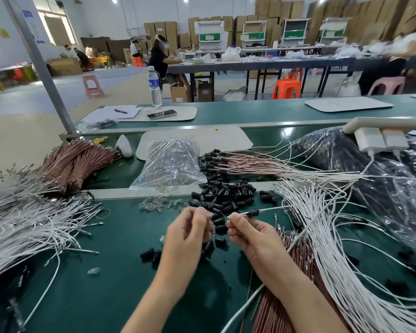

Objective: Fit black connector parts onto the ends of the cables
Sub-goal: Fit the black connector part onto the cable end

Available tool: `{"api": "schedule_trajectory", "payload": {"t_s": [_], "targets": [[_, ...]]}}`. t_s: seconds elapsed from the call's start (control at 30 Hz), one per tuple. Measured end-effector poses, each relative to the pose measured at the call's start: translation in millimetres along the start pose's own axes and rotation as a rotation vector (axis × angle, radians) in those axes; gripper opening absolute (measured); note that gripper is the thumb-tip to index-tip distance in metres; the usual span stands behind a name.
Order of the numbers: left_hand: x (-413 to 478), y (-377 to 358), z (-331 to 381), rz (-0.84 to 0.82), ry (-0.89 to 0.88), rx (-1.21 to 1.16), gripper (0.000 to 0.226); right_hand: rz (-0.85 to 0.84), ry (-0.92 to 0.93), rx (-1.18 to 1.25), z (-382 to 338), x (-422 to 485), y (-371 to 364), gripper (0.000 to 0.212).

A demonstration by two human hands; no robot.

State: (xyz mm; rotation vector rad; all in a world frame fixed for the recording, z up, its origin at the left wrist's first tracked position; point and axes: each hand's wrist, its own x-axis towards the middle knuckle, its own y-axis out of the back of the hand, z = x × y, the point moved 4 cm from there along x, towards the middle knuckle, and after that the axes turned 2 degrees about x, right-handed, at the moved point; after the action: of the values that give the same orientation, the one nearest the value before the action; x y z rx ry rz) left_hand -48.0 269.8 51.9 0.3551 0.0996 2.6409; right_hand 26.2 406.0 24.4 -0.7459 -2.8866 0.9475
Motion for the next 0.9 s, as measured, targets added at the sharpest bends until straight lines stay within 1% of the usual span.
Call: {"api": "schedule_trajectory", "payload": {"t_s": [0.07,0.1,0.17,0.23,0.27,0.43,0.6,0.9], "targets": [[-7.4,-11.9,-2.2,-0.026,0.019,-0.115,0.021,0.004,0.004,0.022,-0.4,0.7,1.6,0.024],[-9.5,-14.1,-4.0,-0.031,0.029,-0.145,0.022,0.007,0.005,0.026,-0.6,1.4,2.8,0.025],[-12.8,-14.5,-8.2,-0.016,0.047,-0.181,0.023,0.008,0.004,0.020,0.5,2.5,3.9,0.026],[-13.7,-13.6,-9.1,0.014,0.039,-0.199,0.016,0.006,0.003,0.011,2.1,3.7,4.2,0.027],[-14.2,-13.8,-9.0,0.025,0.032,-0.197,0.014,0.006,0.003,0.004,2.8,4.1,3.9,0.027],[-16.5,-17.6,-7.9,-0.010,0.035,-0.154,0.019,0.011,0.007,-0.014,3.3,4.9,3.8,0.027],[-16.3,-17.3,-6.4,0.005,0.018,-0.116,0.029,0.014,0.007,-0.020,2.0,3.3,2.1,0.028],[-13.7,-20.8,-12.6,0.010,-0.028,-0.064,0.030,0.026,0.028,-0.070,1.3,3.8,1.8,0.028]]}}
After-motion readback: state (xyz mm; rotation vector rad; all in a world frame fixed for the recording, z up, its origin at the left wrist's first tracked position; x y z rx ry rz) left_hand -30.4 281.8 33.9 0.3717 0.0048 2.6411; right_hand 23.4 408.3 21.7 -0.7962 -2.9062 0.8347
